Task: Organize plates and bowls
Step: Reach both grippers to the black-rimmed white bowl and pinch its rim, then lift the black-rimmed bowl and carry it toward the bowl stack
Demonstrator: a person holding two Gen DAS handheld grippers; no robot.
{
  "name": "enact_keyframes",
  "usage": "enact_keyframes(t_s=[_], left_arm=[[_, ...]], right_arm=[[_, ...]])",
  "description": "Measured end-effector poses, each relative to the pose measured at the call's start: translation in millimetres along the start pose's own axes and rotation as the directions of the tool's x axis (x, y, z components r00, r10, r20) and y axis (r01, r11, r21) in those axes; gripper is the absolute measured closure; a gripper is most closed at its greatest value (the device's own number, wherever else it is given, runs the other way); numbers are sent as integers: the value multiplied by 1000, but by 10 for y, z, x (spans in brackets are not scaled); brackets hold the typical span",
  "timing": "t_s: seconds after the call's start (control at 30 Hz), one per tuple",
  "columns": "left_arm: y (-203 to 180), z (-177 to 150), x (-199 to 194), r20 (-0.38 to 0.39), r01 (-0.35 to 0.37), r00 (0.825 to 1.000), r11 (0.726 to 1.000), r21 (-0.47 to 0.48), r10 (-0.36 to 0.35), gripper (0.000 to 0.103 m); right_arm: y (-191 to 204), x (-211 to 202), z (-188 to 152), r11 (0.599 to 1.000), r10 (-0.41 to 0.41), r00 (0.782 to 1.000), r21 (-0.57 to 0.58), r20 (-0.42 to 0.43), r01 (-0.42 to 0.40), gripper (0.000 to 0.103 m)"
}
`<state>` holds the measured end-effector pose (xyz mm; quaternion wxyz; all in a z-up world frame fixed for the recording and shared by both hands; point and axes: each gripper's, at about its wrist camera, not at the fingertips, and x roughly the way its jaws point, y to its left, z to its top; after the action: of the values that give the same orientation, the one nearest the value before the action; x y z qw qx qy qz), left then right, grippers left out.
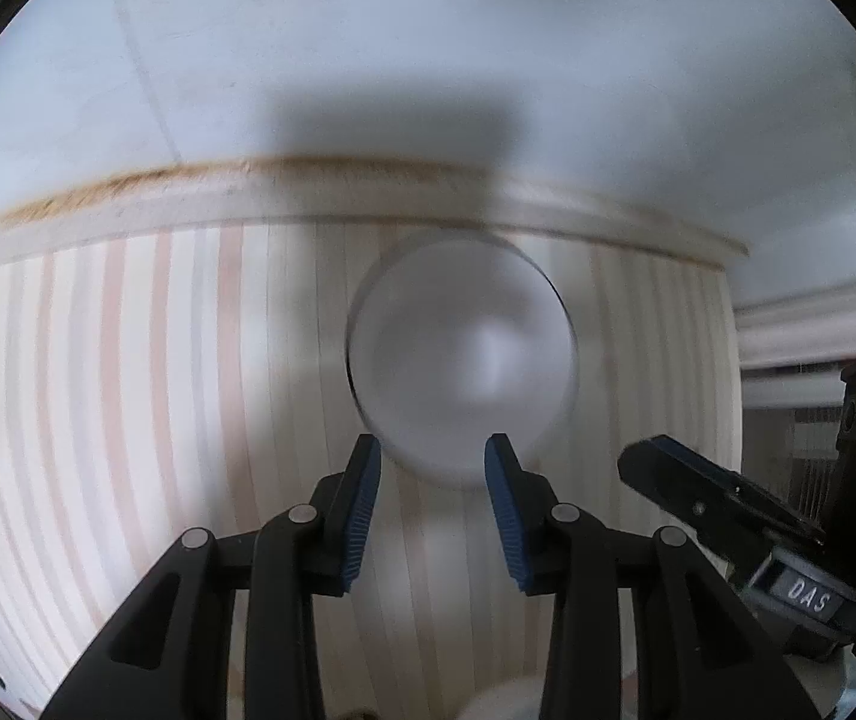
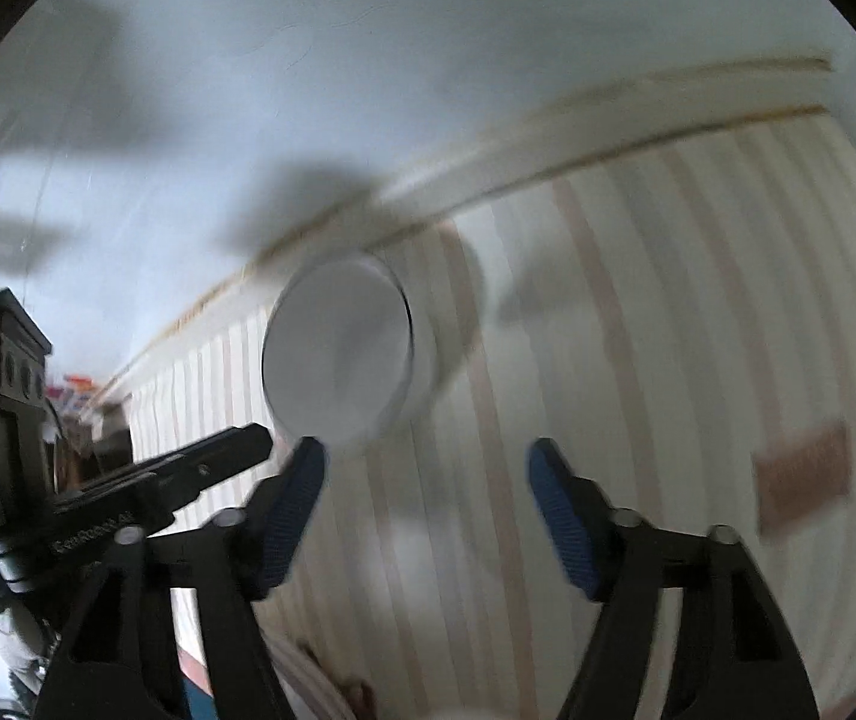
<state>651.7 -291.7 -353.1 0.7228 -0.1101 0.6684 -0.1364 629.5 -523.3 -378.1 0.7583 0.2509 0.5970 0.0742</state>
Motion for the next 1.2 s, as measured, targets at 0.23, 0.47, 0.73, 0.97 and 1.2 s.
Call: enact_keyframes(t_s=[0.23, 0.47, 0.73, 0.97, 1.2], left_arm=[[69, 257, 273, -40, -21, 999, 1000, 20, 22, 90], [33, 308, 366, -48, -20, 999, 999, 31, 21, 92], [162, 373, 210, -25, 19, 999, 1000, 3, -19, 88], [295, 405, 138, -47, 67, 996, 997, -45, -69, 88], [400, 428, 28, -17, 27, 999, 998, -52, -28, 69]], right_arm=[[49, 631, 533, 1000, -20, 996, -9, -84, 20, 81], [74, 828, 587, 997, -65, 991, -45, -113, 61, 91], [95, 822, 532, 997, -60, 988, -53, -139, 53, 91], [26, 828, 557, 999, -43, 987, -34, -152, 39, 91], [-13, 812, 566, 999, -38, 986, -33, -165, 33, 91]])
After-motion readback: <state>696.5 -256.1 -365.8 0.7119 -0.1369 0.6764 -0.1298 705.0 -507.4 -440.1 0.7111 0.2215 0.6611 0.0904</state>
